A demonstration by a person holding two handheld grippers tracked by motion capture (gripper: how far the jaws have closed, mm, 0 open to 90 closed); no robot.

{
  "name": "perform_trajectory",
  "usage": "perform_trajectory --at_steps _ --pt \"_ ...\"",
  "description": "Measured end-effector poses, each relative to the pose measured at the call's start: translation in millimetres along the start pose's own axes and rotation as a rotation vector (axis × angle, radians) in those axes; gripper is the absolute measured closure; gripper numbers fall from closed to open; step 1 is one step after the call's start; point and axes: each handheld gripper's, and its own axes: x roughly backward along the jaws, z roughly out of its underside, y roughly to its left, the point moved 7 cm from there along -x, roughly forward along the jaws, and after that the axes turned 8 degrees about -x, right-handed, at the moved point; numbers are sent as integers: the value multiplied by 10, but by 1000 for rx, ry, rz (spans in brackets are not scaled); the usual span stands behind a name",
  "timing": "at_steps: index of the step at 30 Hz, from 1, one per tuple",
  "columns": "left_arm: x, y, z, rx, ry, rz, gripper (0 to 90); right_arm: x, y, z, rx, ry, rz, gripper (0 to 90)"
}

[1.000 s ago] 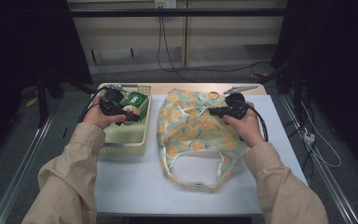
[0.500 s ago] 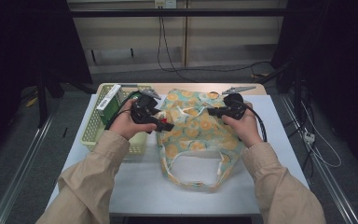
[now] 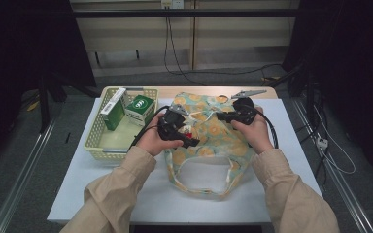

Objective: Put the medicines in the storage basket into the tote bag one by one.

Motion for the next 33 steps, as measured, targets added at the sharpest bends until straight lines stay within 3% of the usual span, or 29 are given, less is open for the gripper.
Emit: perform_trajectory --at_steps 9,12,15,17,20,21,22,24,28,31,32,33 --pt "-445 -42 135 -11 59 -34 204 -72 -114 73 -7 18 30 900" --pt "-564 -36 144 4 44 -44 204 -123 -182 84 -14 19 45 900" --pt "-654 -17 161 -3 43 -51 204 -204 -253 117 -24 32 53 900" --pt "-711 -8 174 16 33 -60 204 -269 -297 152 -31 44 63 900" --pt "-772 5 220 38 51 -53 205 -370 -362 210 -33 64 71 900" --pt "-782 10 240 21 66 -45 205 -404 -385 227 -30 69 79 900" --pt "-797 5 251 32 67 -46 205 -437 -409 252 -28 80 89 891" --pt "-819 5 275 29 73 -45 205 -496 -424 310 -70 102 67 813" --pt "-839 6 286 32 78 -63 205 -519 -354 373 -34 116 33 535" --pt "-835 10 287 36 75 -59 205 -492 -295 442 76 133 28 406" --pt "-828 19 293 25 83 -57 205 -488 -294 478 90 145 29 367" --pt "-835 15 292 45 77 -62 205 -486 -311 516 91 152 43 350"
